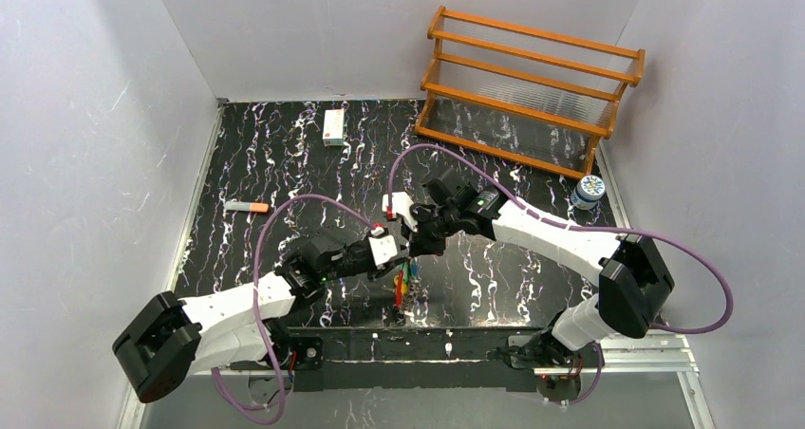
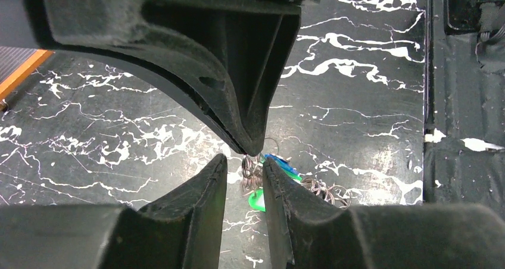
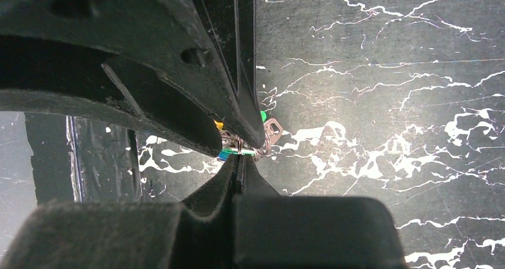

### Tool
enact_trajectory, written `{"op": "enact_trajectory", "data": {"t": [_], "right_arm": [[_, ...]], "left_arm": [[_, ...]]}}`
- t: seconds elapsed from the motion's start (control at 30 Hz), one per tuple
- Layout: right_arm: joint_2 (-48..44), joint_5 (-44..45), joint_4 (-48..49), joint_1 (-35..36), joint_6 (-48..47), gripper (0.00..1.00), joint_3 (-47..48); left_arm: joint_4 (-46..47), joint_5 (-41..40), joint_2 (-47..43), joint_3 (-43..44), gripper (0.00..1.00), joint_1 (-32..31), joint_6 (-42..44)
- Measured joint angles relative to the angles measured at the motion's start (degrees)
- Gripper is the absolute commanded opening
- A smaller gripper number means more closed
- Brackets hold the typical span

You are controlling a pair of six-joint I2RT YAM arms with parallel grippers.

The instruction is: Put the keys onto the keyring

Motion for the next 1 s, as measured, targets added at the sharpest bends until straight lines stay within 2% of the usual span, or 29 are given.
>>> {"op": "enact_trajectory", "data": {"t": [0.13, 0.37, 0.6, 0.63, 0.67, 0.73, 0.87, 1.0], "right_arm": [[0.0, 0.1, 0.0, 0.0, -0.2, 0.01, 0.0], [-0.1, -0.1, -0.1, 0.0, -0.4, 0.01, 0.0], [-0.4, -0.2, 0.2, 0.0, -0.5, 0.03, -0.5], [-0.5, -0.1, 0.3, 0.0, -0.5, 0.16, -0.7], [-0.8, -0.1, 0.8, 0.0, -0.4, 0.24, -1.0], [-1.5, -0.2, 1.8, 0.0, 0.2, 0.34, -1.7], [-3.9, -0.6, 5.9, -0.5, 2.2, 0.46, -3.3], [-6.6, -1.7, 9.9, -2.1, 4.4, 0.49, -5.5]], "left_arm": [[-1.7, 0.5, 1.2, 0.9, 0.24, 0.0, 0.9], [-2.6, 0.9, 3.4, 2.2, 0.00, 0.0, 1.5], [-2.9, 0.9, 4.1, 2.7, 0.00, 0.0, 1.7], [-2.9, 0.9, 4.0, 2.7, 0.00, 0.0, 1.6], [-2.9, 0.7, 4.0, 2.7, 0.00, 0.0, 1.6], [-2.9, 0.3, 3.6, 2.7, 0.00, 0.0, 1.4], [-2.8, -2.0, 2.2, 2.0, 0.00, 0.0, -0.2], [0.3, -5.2, -0.3, -1.2, 0.00, 0.0, -3.5]]}}
